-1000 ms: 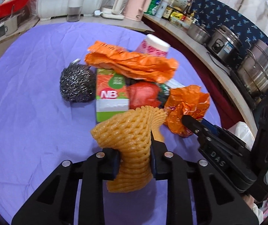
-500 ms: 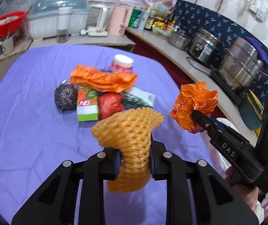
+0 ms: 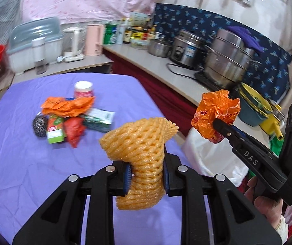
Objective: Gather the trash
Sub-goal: 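Grasp another orange foam net with the left tool while the right tool grasps an orange snack bag, then carry the foam net and snack bag over the bin and open both tools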
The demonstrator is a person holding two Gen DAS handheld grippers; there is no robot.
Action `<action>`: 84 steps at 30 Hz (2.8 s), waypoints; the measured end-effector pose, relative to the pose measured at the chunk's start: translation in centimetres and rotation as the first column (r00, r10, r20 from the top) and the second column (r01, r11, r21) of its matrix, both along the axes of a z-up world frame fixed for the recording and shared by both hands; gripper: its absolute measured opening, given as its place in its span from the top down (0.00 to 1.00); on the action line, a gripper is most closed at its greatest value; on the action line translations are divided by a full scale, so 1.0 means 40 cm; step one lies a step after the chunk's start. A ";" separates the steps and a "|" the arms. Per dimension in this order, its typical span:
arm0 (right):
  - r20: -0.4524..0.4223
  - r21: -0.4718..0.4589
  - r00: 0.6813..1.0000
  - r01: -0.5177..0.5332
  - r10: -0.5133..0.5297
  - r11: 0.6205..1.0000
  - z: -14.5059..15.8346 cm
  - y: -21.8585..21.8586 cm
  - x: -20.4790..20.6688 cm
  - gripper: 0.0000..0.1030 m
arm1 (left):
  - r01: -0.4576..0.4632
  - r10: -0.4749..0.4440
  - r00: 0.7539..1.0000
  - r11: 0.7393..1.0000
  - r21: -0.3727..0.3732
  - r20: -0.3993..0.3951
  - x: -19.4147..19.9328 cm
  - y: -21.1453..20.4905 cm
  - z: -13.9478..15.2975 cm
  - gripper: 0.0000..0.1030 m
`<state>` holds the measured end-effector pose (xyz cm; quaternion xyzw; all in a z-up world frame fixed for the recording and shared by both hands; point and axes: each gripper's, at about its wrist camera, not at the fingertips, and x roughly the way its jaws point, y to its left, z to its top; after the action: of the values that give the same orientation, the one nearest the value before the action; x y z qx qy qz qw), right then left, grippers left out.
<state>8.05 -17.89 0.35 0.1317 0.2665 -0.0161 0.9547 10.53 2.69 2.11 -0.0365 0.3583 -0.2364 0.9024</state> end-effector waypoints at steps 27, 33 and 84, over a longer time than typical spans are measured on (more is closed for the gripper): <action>-0.097 0.042 0.959 0.271 -0.267 0.962 -0.139 -0.365 -0.196 0.80 | 0.271 -0.272 0.962 0.958 0.096 0.002 -0.085 -0.445 -0.054 0.78; -0.131 0.046 0.953 0.281 -0.273 0.959 -0.184 -0.393 -0.186 0.80 | 0.289 -0.288 0.957 0.952 0.100 -0.018 -0.063 -0.511 -0.088 0.78; -0.095 0.038 0.951 0.299 -0.294 0.954 -0.151 -0.410 -0.139 0.53 | 0.168 -0.164 0.986 0.980 0.106 -0.040 0.050 -0.495 -0.115 0.32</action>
<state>2.47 -34.28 -5.70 0.1940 0.2861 -0.1580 0.9250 12.55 -17.12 -2.49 0.0393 0.3866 -0.2904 0.8745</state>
